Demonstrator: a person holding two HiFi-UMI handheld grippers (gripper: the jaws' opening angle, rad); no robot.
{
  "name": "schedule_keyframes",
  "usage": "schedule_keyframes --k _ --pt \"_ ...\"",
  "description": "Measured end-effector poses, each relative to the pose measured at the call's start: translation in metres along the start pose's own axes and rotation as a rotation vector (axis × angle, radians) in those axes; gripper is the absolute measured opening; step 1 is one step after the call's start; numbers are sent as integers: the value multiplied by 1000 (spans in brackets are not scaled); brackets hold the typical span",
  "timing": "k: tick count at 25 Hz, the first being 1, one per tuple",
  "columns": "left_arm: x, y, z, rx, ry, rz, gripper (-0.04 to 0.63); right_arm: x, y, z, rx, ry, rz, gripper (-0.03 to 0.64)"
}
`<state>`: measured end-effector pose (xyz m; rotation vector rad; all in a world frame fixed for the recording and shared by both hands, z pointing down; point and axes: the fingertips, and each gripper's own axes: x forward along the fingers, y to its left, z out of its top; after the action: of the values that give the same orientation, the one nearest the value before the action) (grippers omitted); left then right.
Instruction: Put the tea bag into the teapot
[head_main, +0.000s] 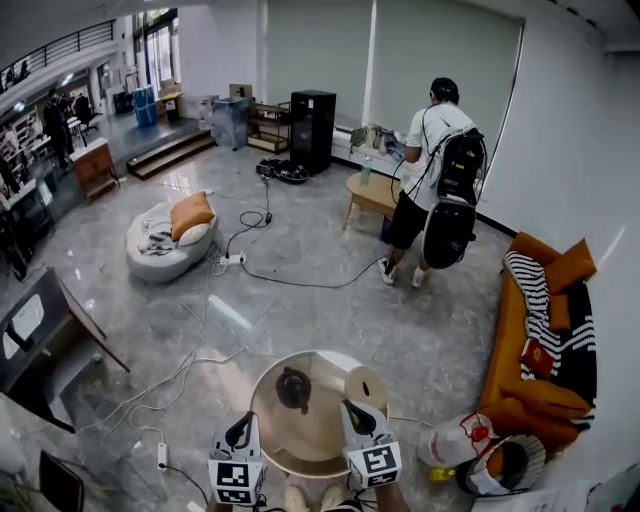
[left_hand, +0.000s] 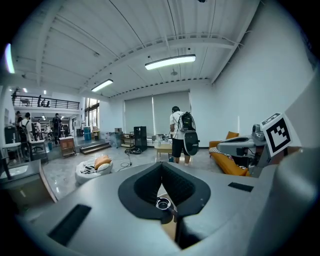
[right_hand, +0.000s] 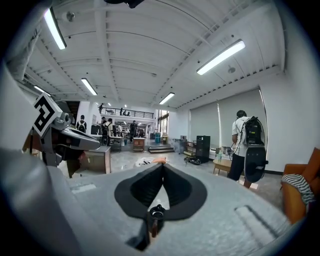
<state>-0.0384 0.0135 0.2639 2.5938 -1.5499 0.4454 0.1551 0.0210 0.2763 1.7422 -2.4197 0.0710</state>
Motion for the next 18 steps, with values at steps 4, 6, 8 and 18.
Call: schedule_keyframes --k 4,6,8,18 --pt "-13 -10 -8 -4 9 -6 17 -19 3 0 17 -6 -5 2" --pt "-16 -13 -11 -5 15 -7 17 -25 4 0 14 -10 -2 0" --pt "-19 -16 -9 -14 12 -4 17 -29 5 0 5 -13 1 2" --pt "-17 -21 -8 -8 9 -3 17 -29 5 -3 -19 -5 17 0"
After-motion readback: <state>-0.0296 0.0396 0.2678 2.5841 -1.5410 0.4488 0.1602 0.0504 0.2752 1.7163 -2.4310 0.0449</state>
